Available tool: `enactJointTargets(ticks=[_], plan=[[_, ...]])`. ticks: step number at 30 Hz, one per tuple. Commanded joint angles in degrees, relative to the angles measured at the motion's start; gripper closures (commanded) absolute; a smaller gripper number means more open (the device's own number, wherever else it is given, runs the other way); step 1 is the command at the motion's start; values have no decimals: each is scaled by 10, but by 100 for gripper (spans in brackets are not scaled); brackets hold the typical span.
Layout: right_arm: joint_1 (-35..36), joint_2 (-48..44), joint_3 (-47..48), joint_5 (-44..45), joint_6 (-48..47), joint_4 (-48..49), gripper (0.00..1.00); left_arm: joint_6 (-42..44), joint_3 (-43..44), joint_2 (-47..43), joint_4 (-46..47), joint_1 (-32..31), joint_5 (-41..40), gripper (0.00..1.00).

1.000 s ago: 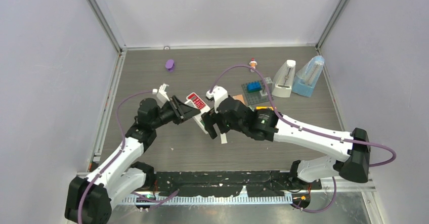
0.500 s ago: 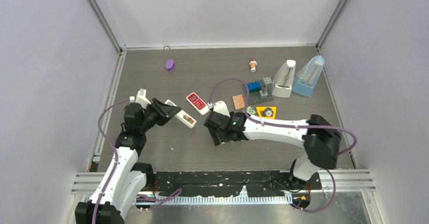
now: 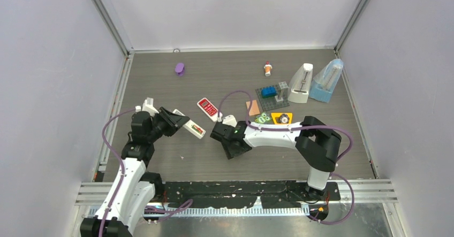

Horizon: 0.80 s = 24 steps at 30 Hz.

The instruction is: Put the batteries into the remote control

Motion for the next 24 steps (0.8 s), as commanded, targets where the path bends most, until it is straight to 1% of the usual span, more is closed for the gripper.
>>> enactJointTargets(ticks=[1, 7, 11, 13, 15, 16, 21, 24], plan=[[-11, -2, 9, -5, 17, 14, 42, 8, -1, -2, 14, 5, 2, 100], [-41, -7, -27, -44, 22, 53, 42, -7, -14, 2, 32, 5, 5, 100], [-53, 2, -37, -64, 25, 66, 45, -19, -21, 8, 48, 5, 11, 100], [-56, 4, -41, -67, 27, 69, 49, -20, -23, 11, 51, 5, 12, 100], [-60, 6, -46, -71, 29, 71, 55, -22, -22, 13, 54, 5, 13, 100], [-61, 8, -48, -74, 31, 72, 60, -21, -23, 13, 56, 5, 14, 100], [-63, 4, -57, -74, 31, 72, 72, -22, -27, 17, 67, 5, 26, 100], [-62, -6, -59, -72, 15, 74, 77, -22, -33, 26, 105, 5, 52, 100]])
